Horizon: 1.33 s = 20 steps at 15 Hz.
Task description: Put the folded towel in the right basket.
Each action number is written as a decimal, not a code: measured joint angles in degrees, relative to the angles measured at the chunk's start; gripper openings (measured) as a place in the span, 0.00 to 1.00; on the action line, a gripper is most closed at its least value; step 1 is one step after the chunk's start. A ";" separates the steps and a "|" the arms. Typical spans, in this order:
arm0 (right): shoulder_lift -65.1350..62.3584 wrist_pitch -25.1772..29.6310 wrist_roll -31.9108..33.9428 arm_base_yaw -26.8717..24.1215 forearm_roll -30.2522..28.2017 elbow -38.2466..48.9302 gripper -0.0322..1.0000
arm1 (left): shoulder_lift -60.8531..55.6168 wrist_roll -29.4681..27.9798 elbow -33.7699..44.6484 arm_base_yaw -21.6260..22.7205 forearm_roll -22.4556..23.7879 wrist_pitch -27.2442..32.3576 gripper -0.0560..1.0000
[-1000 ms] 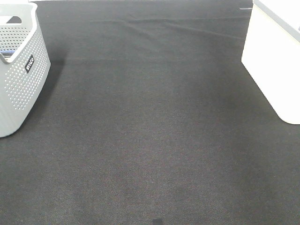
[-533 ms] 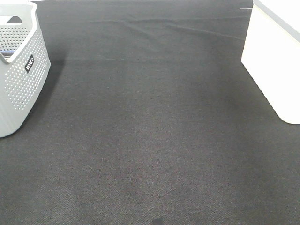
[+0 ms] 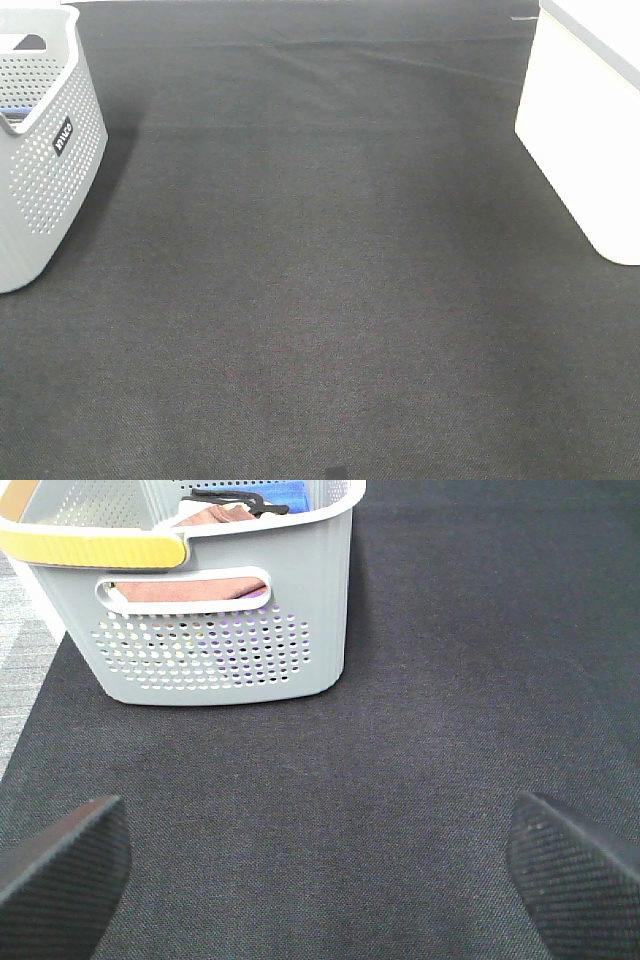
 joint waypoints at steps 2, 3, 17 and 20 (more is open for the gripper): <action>-4.30 0.00 0.00 4.87 -1.26 0.00 0.73 | 0.00 0.00 0.00 0.00 0.00 0.00 0.97; -5.96 0.00 0.00 6.93 -2.06 0.00 0.73 | 0.00 0.00 0.00 0.00 0.00 0.00 0.97; -56.15 -0.06 0.00 9.45 -7.10 62.51 0.73 | 0.00 0.00 0.00 0.00 0.00 0.00 0.97; -72.42 -0.06 0.00 9.45 -7.85 80.62 0.73 | 0.00 0.00 0.00 0.00 0.00 0.00 0.97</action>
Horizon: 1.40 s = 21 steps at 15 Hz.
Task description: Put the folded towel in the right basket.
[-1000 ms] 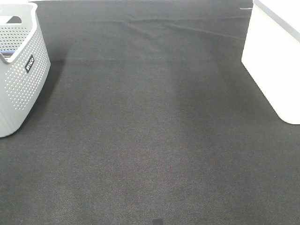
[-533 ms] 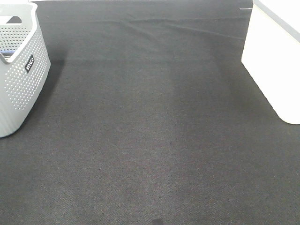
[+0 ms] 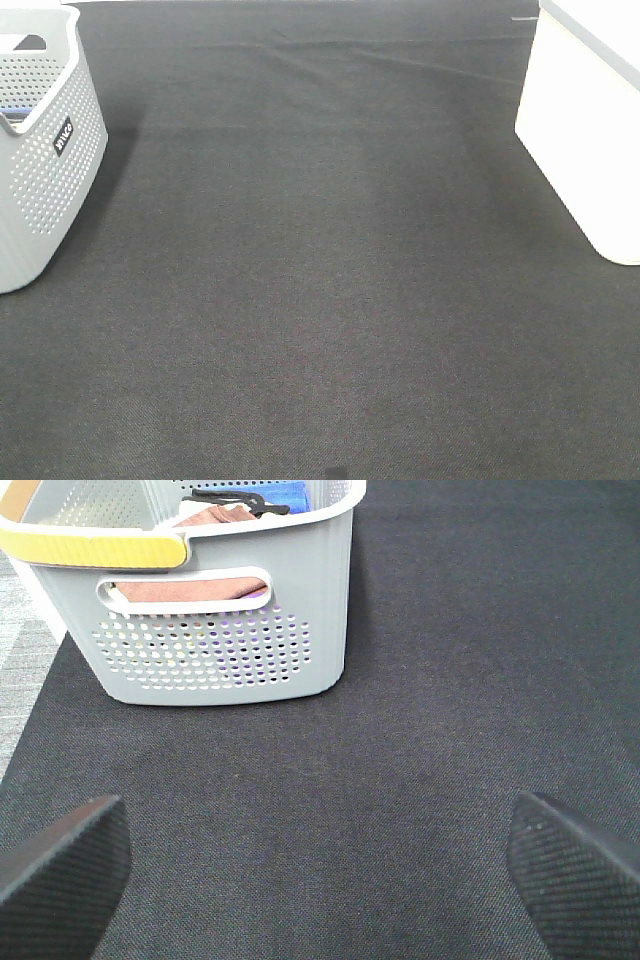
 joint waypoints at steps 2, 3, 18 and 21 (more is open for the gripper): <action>-10.71 0.06 0.00 0.00 -0.46 7.28 0.73 | 0.00 0.00 0.00 0.00 0.00 0.00 0.97; -15.41 0.11 0.00 0.00 -0.86 9.91 0.73 | 0.00 0.00 0.00 0.00 0.00 0.00 0.97; -35.92 -8.77 -3.32 0.06 -2.58 16.10 0.73 | 0.00 0.00 0.00 0.00 0.00 0.00 0.97; -35.92 -8.77 -3.32 0.06 -2.58 16.10 0.73 | 0.00 0.00 0.00 0.00 0.00 0.00 0.97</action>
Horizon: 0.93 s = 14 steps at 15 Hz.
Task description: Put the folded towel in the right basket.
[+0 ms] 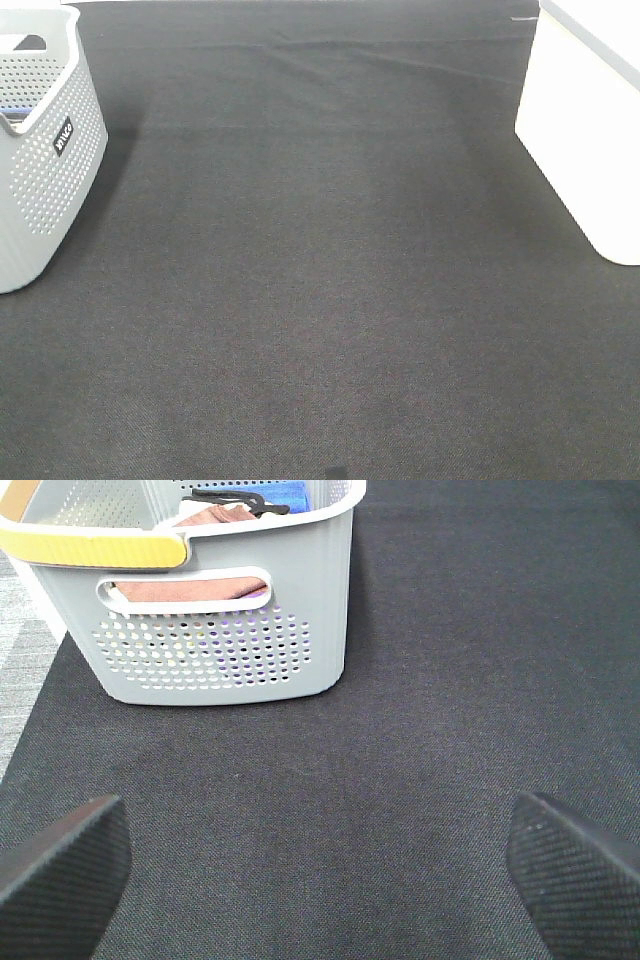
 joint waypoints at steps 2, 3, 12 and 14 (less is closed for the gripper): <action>0.00 0.00 0.00 0.00 0.00 0.00 0.73 | 0.00 0.00 0.00 0.00 0.00 0.00 0.97; 0.00 0.00 0.00 0.00 0.00 0.00 0.73 | 0.00 0.00 0.00 0.00 0.00 0.00 0.97; -4.30 -0.11 0.00 0.00 0.00 0.00 0.73 | 0.00 0.00 0.00 0.00 0.00 0.00 0.97; -8.94 -0.17 0.00 0.00 0.00 0.00 0.73 | 0.00 0.00 0.00 0.00 0.00 0.00 0.97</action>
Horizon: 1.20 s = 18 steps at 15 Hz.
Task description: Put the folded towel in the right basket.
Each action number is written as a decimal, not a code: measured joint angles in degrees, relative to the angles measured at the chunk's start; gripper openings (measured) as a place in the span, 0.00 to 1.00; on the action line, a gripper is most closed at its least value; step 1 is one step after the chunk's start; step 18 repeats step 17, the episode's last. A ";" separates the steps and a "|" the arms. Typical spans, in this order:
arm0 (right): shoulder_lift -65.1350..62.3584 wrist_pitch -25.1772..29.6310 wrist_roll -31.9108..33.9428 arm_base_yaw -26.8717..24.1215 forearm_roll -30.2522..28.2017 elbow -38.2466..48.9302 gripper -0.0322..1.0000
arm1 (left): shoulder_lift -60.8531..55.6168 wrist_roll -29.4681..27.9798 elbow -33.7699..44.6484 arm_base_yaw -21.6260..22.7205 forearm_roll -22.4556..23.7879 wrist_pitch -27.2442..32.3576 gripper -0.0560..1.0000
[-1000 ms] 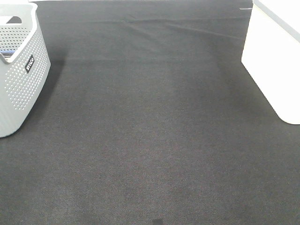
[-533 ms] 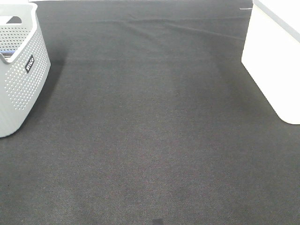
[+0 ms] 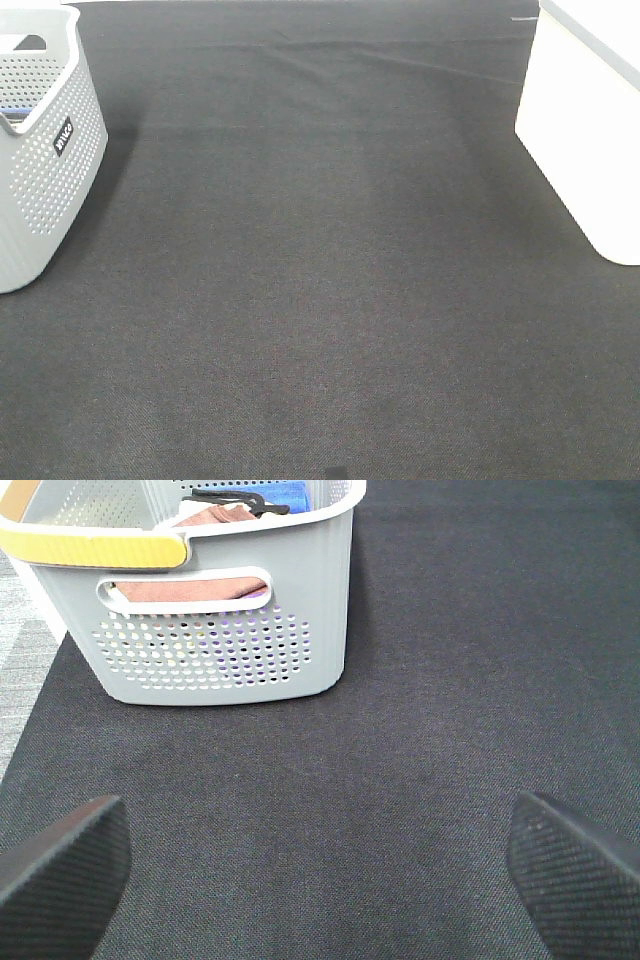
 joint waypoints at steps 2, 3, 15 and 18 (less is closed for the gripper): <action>-0.40 0.06 0.00 0.00 0.00 0.00 0.73 | 0.00 0.00 0.00 0.00 0.00 0.00 0.97; -0.40 0.06 0.00 0.00 0.00 0.00 0.73 | 0.00 0.00 0.00 0.00 0.00 0.00 0.97; -0.40 0.06 0.00 0.00 0.06 0.00 0.73 | 0.00 0.00 0.00 0.00 0.00 0.00 0.97; -0.40 0.06 0.00 0.00 0.06 0.00 0.73 | 0.00 0.00 0.00 0.00 0.00 0.00 0.97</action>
